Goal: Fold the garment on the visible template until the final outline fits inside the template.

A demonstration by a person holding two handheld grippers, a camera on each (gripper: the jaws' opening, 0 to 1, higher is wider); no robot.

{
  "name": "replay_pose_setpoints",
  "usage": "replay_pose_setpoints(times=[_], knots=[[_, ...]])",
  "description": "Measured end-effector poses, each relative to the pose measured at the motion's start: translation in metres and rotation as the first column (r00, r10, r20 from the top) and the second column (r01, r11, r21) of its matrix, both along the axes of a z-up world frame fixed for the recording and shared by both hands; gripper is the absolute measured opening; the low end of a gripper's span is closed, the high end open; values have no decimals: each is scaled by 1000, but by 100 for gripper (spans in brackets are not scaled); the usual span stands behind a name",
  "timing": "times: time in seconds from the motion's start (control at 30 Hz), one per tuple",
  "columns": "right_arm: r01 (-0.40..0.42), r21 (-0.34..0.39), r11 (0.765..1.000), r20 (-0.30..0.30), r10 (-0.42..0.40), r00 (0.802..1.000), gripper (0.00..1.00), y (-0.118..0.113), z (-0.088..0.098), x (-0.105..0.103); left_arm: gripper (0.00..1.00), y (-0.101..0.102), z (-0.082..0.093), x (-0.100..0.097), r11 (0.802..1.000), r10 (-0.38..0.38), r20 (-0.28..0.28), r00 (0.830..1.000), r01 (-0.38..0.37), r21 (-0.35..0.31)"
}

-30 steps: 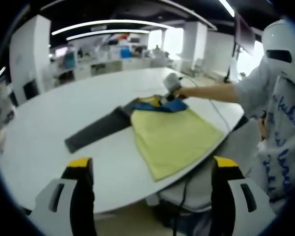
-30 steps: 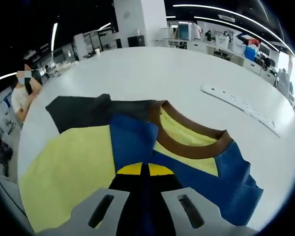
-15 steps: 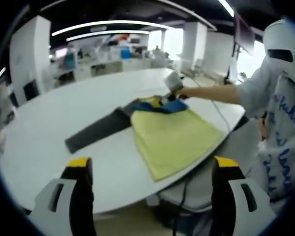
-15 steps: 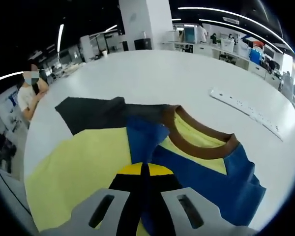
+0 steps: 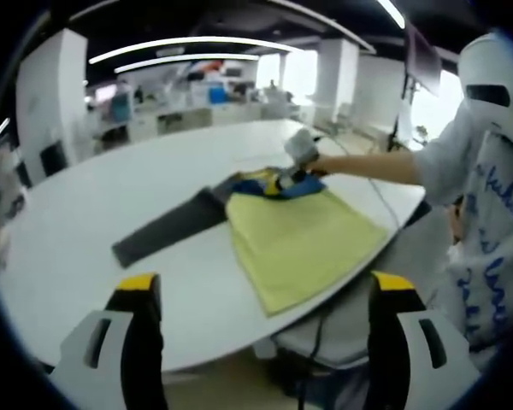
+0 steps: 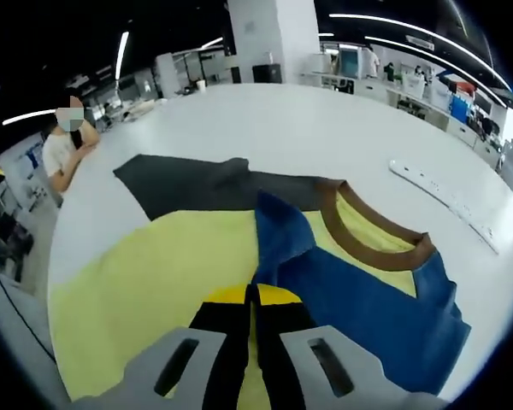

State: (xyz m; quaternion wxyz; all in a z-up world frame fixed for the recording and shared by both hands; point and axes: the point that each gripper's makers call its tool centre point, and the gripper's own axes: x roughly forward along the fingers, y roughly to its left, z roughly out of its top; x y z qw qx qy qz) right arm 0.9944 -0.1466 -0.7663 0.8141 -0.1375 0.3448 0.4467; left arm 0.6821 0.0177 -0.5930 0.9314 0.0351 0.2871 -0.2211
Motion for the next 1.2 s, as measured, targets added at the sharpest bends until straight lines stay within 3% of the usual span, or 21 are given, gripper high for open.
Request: replay_pose_setpoints(times=[0.53,0.87,1.0,1.13,1.2], knots=[[-97,-51,994,8,97,995,2,11,-8,-29,96,-2,3,-2,1000,-5,8,1000,5,-2],[-124,-31,992,4,124,992,1,15,-6,-39,95,-2,2,-1,1000,-7,8,1000,7,2],[-78,40,996,23,78,997,3,18,10,-26,95,-2,1,-1,1000,-9,4,1000,9,2],[-20,-13,1000,103,21,994,5,1,12,1,95,-3,0,-2,1000,-7,1,1000,7,1],[2,-23,1000,107,0,994,6,-6,8,10,95,-2,0,-2,1000,-5,-1,1000,5,0]])
